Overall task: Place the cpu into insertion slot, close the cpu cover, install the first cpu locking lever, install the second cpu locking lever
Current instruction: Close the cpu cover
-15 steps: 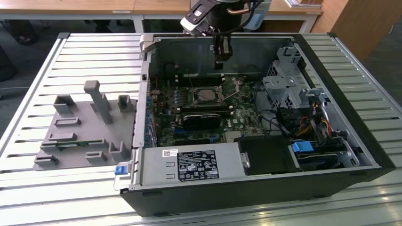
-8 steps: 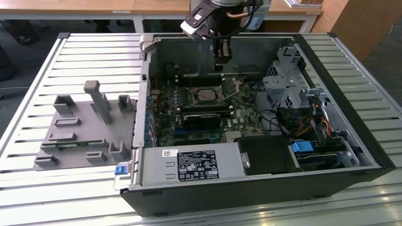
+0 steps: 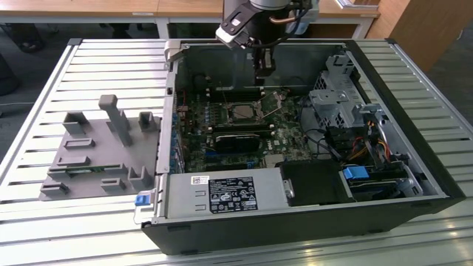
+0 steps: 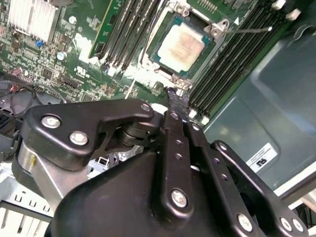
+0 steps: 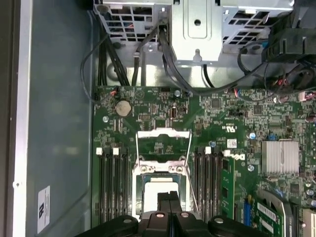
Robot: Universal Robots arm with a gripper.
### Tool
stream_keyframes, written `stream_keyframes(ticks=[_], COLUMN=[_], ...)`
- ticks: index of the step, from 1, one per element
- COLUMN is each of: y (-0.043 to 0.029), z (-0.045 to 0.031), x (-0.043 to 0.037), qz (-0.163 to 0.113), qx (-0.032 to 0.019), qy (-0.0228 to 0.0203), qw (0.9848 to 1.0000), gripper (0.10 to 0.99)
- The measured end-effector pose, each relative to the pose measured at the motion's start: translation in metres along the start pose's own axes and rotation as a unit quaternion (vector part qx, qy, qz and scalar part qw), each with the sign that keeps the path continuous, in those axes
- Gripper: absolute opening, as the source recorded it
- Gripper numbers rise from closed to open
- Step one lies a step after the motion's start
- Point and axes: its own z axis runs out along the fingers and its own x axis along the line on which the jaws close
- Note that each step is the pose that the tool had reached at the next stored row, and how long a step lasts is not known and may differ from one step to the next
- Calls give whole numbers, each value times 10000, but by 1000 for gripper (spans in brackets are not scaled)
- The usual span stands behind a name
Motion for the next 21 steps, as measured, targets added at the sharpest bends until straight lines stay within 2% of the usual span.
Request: stream_keyframes(ticks=[3, 10, 18, 21], y=[50, 88, 247, 284], z=[11, 53, 104, 129], x=[1, 2, 6, 7], qz=[-1, -96, -96, -97], qx=[-1, -2, 4, 5], qy=[1, 3, 3, 3], qw=[10000, 10000, 10000, 10000], gripper=[106, 106, 106, 106])
